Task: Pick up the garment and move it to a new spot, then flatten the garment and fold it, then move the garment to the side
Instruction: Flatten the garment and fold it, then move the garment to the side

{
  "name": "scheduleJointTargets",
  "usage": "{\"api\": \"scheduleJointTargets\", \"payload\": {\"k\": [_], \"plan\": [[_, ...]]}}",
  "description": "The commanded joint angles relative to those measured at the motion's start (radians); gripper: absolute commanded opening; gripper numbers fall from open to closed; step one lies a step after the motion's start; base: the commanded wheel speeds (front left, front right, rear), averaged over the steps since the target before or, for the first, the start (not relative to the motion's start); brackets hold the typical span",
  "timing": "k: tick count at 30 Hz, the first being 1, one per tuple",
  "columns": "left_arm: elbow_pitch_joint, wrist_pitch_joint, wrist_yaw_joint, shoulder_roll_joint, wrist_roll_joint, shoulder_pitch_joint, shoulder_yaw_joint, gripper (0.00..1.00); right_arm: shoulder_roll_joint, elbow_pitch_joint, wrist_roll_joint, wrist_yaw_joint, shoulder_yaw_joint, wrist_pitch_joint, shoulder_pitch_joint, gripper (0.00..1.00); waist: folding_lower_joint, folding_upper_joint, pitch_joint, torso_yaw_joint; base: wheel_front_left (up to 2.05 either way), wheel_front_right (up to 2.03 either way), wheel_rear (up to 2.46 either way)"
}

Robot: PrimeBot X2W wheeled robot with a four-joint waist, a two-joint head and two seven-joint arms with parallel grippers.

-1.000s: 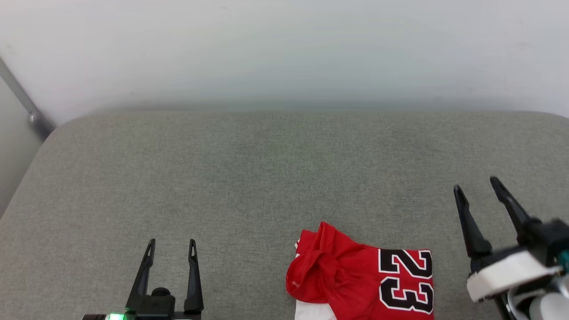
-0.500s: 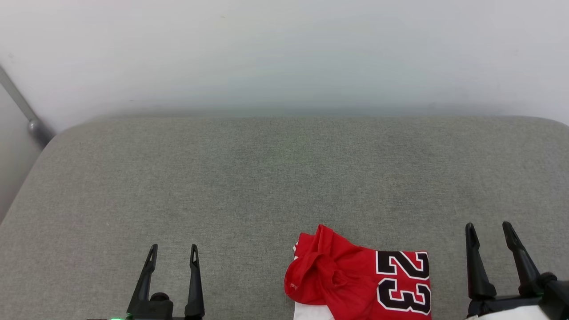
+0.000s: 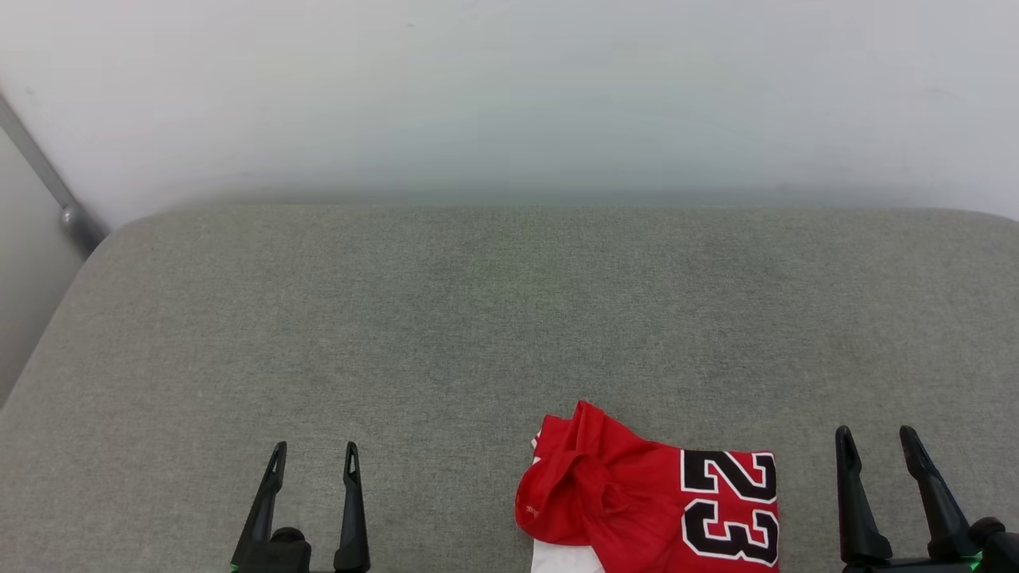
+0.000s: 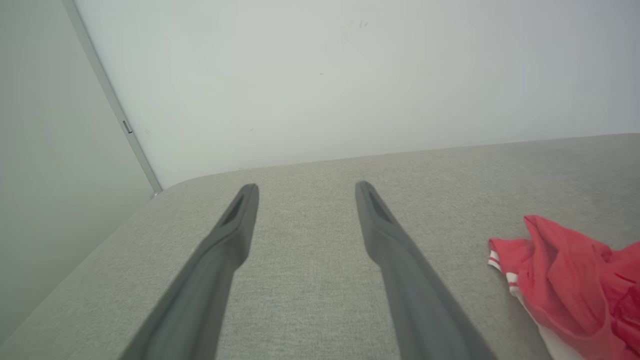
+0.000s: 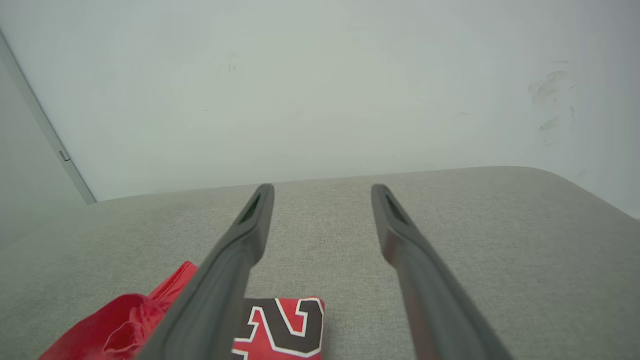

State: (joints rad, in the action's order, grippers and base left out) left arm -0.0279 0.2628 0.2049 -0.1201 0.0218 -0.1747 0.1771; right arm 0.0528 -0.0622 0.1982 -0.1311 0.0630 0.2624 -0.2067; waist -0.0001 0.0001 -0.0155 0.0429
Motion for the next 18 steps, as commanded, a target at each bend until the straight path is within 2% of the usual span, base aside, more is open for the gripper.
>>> {"api": "scheduleJointTargets", "payload": {"k": [1,12,15,18], "plan": [[0.001,0.002,-0.002,0.001,-0.005,-0.004,-0.005,1.0,-0.005,-0.003,0.002,0.001,0.001,0.003,-0.01,1.0,0.0001,-0.0001,0.0,0.001,0.0,0.0,0.0],[0.003,0.002,-0.009,0.013,-0.011,-0.004,-0.01,1.0,0.002,-0.065,-0.065,0.001,0.03,0.003,0.104,1.0,0.0001,-0.0001,0.005,0.008,0.0,0.0,0.0],[0.004,0.002,-0.012,0.016,-0.011,0.0,-0.011,1.0,0.06,-0.073,-0.079,0.001,0.008,-0.004,0.162,1.0,0.0001,-0.0001,0.011,0.009,0.0,0.0,0.0],[0.006,0.002,-0.017,0.018,-0.011,0.006,-0.008,1.0,0.133,-0.097,-0.051,0.001,-0.012,-0.068,0.24,1.0,0.0001,-0.0001,0.015,0.013,0.0,0.0,0.0]]}}
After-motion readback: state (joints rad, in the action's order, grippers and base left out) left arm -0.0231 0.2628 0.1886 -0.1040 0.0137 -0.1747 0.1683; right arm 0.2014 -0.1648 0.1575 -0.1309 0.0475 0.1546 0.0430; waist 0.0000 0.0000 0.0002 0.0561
